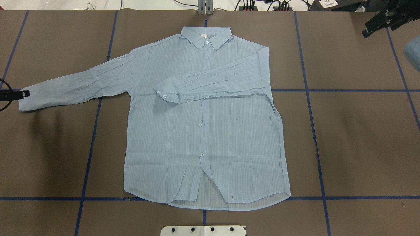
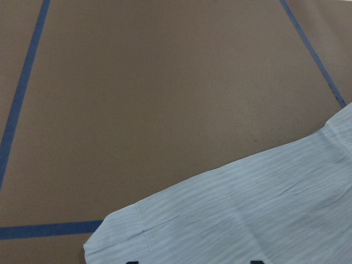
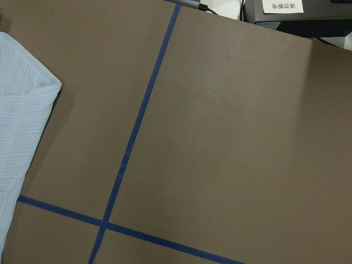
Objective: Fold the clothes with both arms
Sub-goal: 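Release the sleeve and raise the right gripper away from the shirt, then grasp the sleeve cuff nearest the left gripper with the left gripper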
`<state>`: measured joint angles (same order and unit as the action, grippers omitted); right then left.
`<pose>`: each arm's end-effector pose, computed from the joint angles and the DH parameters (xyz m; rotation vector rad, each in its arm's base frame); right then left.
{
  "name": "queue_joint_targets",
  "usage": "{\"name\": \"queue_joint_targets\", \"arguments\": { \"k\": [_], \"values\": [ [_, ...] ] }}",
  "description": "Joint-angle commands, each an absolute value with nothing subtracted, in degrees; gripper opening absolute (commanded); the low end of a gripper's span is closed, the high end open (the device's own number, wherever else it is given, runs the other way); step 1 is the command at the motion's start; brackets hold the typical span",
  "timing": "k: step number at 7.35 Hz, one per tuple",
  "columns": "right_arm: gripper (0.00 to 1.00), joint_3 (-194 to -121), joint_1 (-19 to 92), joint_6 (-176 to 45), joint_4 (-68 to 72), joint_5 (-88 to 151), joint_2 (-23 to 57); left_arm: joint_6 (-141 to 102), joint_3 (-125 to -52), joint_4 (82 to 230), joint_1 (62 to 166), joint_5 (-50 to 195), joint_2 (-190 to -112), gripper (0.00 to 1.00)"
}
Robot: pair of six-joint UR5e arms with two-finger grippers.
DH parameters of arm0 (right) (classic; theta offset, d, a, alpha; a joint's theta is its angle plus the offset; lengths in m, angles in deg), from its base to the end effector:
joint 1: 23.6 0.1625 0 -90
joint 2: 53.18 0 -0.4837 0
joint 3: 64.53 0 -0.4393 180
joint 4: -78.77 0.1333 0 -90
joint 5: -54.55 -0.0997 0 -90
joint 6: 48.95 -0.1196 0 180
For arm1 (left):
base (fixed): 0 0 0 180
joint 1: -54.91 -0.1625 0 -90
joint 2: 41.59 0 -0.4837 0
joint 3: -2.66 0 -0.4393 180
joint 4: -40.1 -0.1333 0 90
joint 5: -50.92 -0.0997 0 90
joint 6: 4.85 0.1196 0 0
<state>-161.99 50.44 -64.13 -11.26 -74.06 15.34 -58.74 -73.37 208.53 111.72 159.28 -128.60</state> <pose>-0.1344 -0.6834 0.4336 0.2905 -0.7655 -0.1828 0.2168 -0.5062 0.7403 0.5715 0.9417 -0.1522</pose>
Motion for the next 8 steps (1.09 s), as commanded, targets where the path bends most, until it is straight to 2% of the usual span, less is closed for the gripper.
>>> {"name": "queue_joint_targets", "arguments": {
  "k": [1,8],
  "values": [
    [1.0,-162.0,50.5,-64.4,-11.2,-74.0,15.5,-58.5,-71.4,209.0,110.0,159.1,-128.4,0.74],
    [1.0,-161.9,50.5,-64.8,-11.2,-73.9,15.6,-58.2,-69.9,209.0,110.0,159.0,-128.4,0.68]
  ]
}}
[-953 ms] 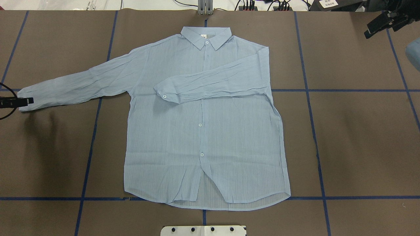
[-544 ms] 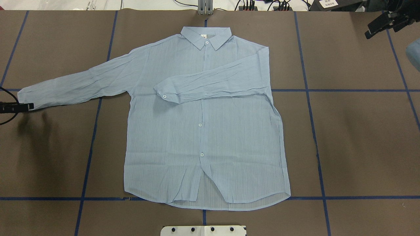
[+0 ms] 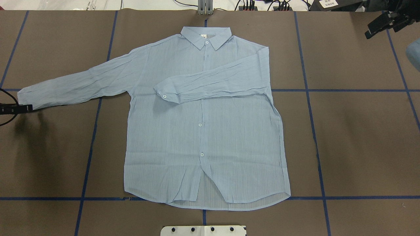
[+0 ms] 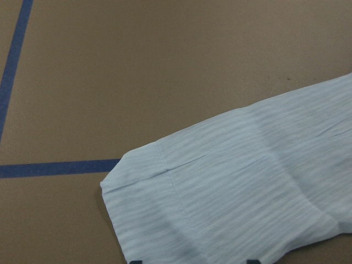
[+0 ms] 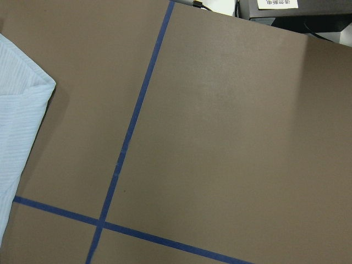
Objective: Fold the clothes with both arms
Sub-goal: 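Grasp the sleeve cuff nearest the left gripper with the left gripper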
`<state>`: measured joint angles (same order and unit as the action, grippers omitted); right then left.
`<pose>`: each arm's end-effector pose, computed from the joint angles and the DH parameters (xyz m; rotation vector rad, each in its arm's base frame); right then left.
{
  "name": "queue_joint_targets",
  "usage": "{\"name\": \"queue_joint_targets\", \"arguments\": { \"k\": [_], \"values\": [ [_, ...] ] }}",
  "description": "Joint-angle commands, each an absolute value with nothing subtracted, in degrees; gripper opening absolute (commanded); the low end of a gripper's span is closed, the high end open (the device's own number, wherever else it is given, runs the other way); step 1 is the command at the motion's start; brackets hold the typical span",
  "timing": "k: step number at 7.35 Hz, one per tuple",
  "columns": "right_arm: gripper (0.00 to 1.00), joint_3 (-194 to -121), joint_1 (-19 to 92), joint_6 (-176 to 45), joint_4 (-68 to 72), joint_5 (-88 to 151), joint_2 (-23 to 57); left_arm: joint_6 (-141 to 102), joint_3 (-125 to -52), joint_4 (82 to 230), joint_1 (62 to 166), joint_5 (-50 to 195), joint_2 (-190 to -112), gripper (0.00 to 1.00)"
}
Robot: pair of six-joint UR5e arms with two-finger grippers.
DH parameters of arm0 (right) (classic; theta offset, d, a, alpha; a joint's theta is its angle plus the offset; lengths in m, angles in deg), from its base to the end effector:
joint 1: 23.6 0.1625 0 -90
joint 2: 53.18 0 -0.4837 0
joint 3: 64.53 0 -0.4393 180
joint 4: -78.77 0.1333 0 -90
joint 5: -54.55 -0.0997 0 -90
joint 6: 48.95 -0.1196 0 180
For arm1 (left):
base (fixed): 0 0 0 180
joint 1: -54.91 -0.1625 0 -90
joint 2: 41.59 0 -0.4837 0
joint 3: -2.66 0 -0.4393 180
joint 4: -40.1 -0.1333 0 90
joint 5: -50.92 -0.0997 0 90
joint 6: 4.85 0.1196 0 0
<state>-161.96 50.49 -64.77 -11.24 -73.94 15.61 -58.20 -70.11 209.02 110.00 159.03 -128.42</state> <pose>-0.1333 -0.6825 0.4373 0.2825 -0.7639 -0.1693 0.2268 -0.4929 0.7729 0.5260 0.9114 -0.1302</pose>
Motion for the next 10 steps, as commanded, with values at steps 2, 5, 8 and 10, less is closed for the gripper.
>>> {"name": "queue_joint_targets", "arguments": {
  "k": [2,5,8,10],
  "values": [
    [1.0,-161.9,50.5,-64.8,-11.2,-73.9,15.6,-58.2,-69.8,209.0,109.9,159.0,-128.4,0.6],
    [1.0,-161.8,50.5,-64.8,-11.2,-73.9,15.5,-58.3,-69.7,208.9,110.0,158.9,-128.4,0.32],
    [1.0,-161.9,50.5,-64.8,-11.2,-73.9,15.6,-58.1,-69.7,209.0,110.0,157.4,-128.3,0.0],
    [1.0,-161.9,50.5,-64.8,-11.2,-73.9,15.6,-58.1,-70.5,209.1,110.1,157.9,-128.2,0.0]
  ]
}}
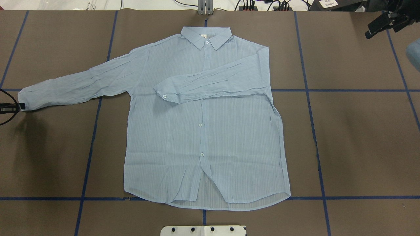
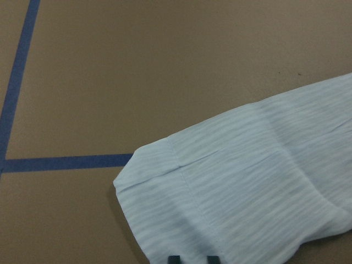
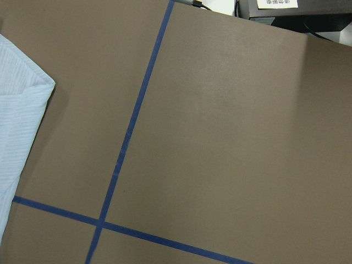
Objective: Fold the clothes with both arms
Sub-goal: 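Grasp the sleeve cuff nearest the left gripper with the left gripper, then carry the sleeve across the shirt body over the folded sleeve with the left gripper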
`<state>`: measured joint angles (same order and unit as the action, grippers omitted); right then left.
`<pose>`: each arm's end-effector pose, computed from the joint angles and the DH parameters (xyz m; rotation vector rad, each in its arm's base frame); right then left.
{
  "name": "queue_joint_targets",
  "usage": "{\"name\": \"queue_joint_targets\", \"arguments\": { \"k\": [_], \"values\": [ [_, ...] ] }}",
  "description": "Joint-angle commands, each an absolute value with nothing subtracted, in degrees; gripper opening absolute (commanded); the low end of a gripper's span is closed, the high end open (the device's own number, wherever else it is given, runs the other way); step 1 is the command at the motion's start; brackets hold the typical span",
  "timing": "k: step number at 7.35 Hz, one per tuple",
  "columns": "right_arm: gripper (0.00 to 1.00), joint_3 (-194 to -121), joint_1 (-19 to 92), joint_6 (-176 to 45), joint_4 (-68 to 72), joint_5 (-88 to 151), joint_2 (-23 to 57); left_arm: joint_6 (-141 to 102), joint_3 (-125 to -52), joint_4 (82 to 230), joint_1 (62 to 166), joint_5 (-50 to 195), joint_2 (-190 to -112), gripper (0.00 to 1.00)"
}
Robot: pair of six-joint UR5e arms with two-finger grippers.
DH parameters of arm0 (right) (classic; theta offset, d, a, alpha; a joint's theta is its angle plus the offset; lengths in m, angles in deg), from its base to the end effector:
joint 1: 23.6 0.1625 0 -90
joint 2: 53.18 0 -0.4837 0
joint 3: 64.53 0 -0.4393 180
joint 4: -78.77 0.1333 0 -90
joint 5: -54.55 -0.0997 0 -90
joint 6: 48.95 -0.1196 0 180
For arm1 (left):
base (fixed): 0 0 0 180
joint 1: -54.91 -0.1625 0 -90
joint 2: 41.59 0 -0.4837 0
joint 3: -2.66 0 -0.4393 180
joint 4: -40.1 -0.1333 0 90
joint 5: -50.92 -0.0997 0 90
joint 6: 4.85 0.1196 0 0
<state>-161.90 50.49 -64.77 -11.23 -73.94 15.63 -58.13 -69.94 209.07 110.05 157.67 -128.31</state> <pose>-0.1334 -0.6826 0.4380 0.2814 -0.7636 -0.1689 0.2236 -0.4940 0.7759 0.5401 0.8939 -0.1431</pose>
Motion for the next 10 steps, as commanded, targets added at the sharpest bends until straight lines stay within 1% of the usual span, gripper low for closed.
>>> {"name": "queue_joint_targets", "arguments": {
  "k": [1,2,3,5,6,8,9,10],
  "values": [
    [1.0,-161.9,50.5,-64.8,-11.2,-73.9,15.6,-58.2,-72.8,208.9,110.1,158.2,-128.3,0.0],
    [1.0,-161.9,50.5,-64.8,-11.2,-73.9,15.6,-58.2,-75.4,209.1,110.2,160.4,-129.0,0.0],
    [1.0,-161.9,50.5,-64.8,-11.2,-73.9,15.6,-58.3,-79.4,208.9,110.2,160.9,-129.9,0.0],
    [1.0,-161.9,50.5,-64.8,-11.2,-73.9,15.7,-59.2,-85.5,208.0,110.1,161.5,-134.5,0.0],
    [1.0,-161.9,50.5,-64.8,-11.2,-73.9,15.9,-60.6,-85.1,207.5,110.1,163.2,-138.6,0.0],
    [1.0,-161.8,50.5,-64.8,-11.2,-73.9,15.9,-71.3,-84.6,195.1,109.7,166.1,-152.8,0.0],
    [1.0,-161.8,50.4,-64.8,-11.2,-73.9,15.9,-71.8,-84.9,190.4,106.6,166.1,-157.6,0.0],
    [1.0,-161.8,50.4,-64.8,-11.2,-73.9,15.9,-74.5,-84.4,189.0,103.9,165.6,-162.0,0.0]
  ]
}}
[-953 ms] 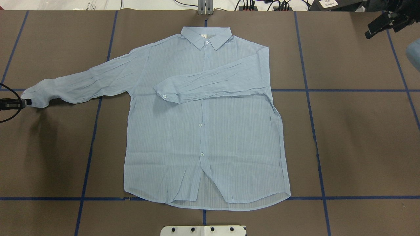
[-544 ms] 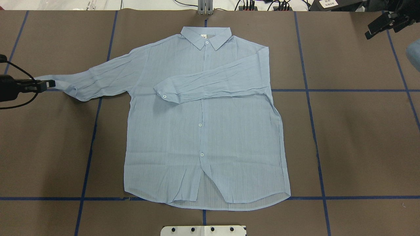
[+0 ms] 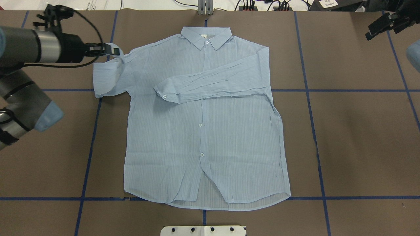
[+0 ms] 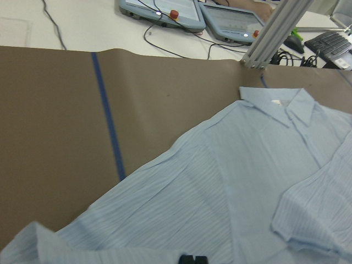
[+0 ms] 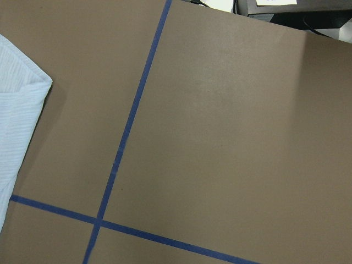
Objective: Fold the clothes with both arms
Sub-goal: 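Carry the sleeve across the shirt body over the folded sleeve with the left gripper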
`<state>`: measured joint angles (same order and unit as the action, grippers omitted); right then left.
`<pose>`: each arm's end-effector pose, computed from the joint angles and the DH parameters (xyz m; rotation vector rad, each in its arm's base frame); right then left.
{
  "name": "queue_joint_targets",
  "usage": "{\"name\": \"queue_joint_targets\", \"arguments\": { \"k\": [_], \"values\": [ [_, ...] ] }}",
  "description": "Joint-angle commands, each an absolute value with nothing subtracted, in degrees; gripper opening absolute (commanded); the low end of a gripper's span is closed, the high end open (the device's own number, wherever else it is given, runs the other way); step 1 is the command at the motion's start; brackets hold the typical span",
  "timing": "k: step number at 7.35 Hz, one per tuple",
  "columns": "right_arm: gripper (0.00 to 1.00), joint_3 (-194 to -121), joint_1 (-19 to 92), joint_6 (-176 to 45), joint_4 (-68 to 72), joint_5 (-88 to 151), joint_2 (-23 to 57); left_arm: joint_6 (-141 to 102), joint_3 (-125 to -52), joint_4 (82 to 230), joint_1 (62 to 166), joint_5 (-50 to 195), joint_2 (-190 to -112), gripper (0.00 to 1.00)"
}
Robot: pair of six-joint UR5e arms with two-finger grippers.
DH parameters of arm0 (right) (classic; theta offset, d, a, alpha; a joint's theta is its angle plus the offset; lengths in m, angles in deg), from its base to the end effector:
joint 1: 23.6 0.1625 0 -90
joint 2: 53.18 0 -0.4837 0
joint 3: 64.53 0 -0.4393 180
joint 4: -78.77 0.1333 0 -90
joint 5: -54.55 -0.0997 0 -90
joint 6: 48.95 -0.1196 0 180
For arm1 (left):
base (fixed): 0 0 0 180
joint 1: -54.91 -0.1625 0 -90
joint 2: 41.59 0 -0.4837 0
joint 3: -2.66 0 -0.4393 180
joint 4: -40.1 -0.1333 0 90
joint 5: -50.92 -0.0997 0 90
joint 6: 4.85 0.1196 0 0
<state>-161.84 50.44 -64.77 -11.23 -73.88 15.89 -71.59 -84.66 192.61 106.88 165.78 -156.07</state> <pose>-0.1336 -0.6815 0.4418 0.2762 -0.7616 -0.1676 0.3820 -0.6232 0.3511 0.6009 1.3540 -0.0868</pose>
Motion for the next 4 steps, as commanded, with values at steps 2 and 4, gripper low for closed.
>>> {"name": "queue_joint_targets", "arguments": {
  "k": [2,4],
  "values": [
    [1.0,-161.8,50.4,-64.8,-11.2,-73.9,16.0,-80.7,-80.2,187.2,100.3,164.0,-170.5,0.0],
    [1.0,-161.8,50.4,-64.8,-11.2,-73.9,16.1,-83.2,-75.8,187.2,94.8,156.5,-175.8,0.0]
  ]
}}
